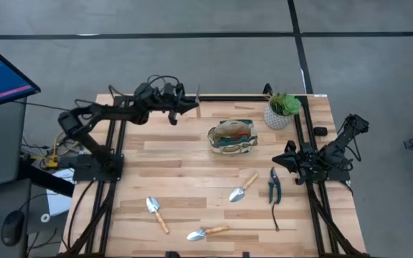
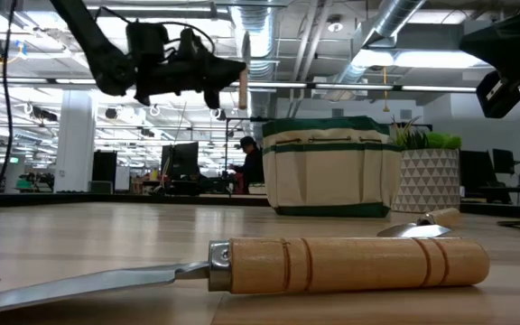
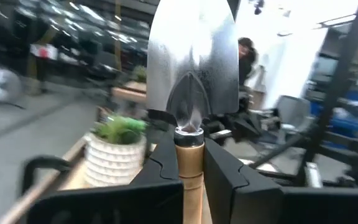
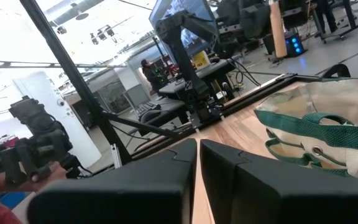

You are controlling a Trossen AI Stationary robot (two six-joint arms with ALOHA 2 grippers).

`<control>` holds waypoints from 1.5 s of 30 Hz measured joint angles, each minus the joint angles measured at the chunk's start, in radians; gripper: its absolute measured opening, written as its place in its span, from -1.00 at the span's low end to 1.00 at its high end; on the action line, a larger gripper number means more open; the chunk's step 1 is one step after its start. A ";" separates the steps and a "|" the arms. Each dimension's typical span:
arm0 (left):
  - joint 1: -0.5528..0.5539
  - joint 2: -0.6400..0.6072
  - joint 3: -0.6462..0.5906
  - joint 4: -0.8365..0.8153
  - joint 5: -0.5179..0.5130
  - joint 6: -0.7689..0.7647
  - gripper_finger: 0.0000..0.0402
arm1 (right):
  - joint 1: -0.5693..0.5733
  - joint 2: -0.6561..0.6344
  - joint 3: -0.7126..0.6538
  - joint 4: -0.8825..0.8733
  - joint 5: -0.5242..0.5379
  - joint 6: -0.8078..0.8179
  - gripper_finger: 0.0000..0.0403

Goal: Pick & Place Garden tools in Gardening bag
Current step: Put the trowel into the gardening bag

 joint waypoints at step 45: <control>-0.198 -0.204 0.198 -0.379 0.089 -0.889 -0.96 | -0.001 0.000 0.000 0.000 0.007 -0.005 -0.92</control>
